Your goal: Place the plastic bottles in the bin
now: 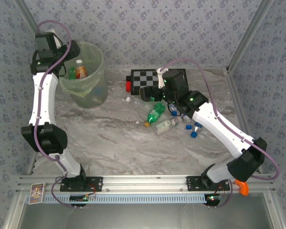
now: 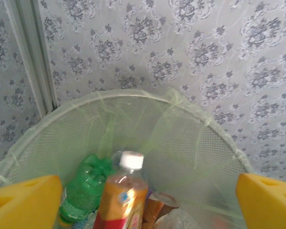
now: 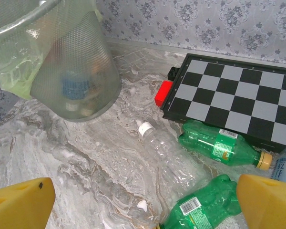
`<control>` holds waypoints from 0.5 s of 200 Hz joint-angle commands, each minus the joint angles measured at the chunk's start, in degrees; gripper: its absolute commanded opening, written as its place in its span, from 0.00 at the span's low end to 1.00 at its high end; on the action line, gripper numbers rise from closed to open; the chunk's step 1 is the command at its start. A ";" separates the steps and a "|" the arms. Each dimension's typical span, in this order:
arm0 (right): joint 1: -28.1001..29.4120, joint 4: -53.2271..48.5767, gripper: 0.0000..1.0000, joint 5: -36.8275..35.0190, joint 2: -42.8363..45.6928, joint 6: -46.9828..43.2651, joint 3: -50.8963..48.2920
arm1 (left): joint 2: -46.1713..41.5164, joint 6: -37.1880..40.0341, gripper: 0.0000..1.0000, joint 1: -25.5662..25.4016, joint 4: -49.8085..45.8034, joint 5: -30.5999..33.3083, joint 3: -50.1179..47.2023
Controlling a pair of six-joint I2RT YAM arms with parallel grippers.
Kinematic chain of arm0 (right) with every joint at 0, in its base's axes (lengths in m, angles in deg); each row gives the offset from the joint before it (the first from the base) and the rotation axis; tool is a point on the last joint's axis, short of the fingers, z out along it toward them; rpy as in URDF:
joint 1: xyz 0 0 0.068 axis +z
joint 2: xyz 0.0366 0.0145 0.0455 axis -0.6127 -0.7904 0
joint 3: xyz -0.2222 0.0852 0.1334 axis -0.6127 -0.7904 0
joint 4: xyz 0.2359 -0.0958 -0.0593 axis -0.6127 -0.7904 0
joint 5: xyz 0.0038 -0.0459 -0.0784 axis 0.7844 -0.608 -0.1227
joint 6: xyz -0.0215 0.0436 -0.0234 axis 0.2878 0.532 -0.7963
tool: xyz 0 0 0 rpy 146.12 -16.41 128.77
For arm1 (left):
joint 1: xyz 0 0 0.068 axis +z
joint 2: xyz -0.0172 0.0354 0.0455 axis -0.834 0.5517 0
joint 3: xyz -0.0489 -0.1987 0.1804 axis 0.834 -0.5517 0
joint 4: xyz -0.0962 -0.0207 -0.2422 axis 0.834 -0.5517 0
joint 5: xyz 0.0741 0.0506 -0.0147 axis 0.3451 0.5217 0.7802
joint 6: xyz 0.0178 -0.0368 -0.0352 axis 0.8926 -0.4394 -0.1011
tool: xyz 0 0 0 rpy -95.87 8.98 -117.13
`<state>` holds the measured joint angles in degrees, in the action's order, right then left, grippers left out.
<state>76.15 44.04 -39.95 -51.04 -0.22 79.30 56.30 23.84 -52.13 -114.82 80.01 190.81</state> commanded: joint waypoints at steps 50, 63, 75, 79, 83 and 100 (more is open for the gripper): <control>-1.98 -10.40 1.00 -5.44 -4.57 7.97 2.09 | -7.02 -2.93 1.00 -2.78 -3.82 -6.22 -1.78; -2.96 -12.43 1.00 -4.96 -5.64 10.32 2.02 | -8.56 -2.79 1.00 -4.27 -3.64 -6.43 -4.15; -3.70 -13.90 1.00 -4.55 -6.44 12.53 1.43 | -10.02 -2.75 1.00 -5.69 -3.72 -6.47 -5.84; -3.90 -14.26 1.00 -4.52 -6.65 13.22 1.07 | -10.53 -2.82 1.00 -6.17 -3.68 -6.43 -6.39; -4.15 -14.65 1.00 -4.43 -6.87 14.19 0.67 | -11.06 -3.00 1.00 -6.59 -3.64 -6.43 -7.17; -5.29 -15.91 1.00 -3.75 -7.38 19.36 -1.31 | -13.55 -4.00 1.00 -8.33 -2.45 -6.93 -10.67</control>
<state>72.20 33.18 -43.36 -57.70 10.81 79.45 46.73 21.35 -58.49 -117.90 74.88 183.54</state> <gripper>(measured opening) 0.996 0.997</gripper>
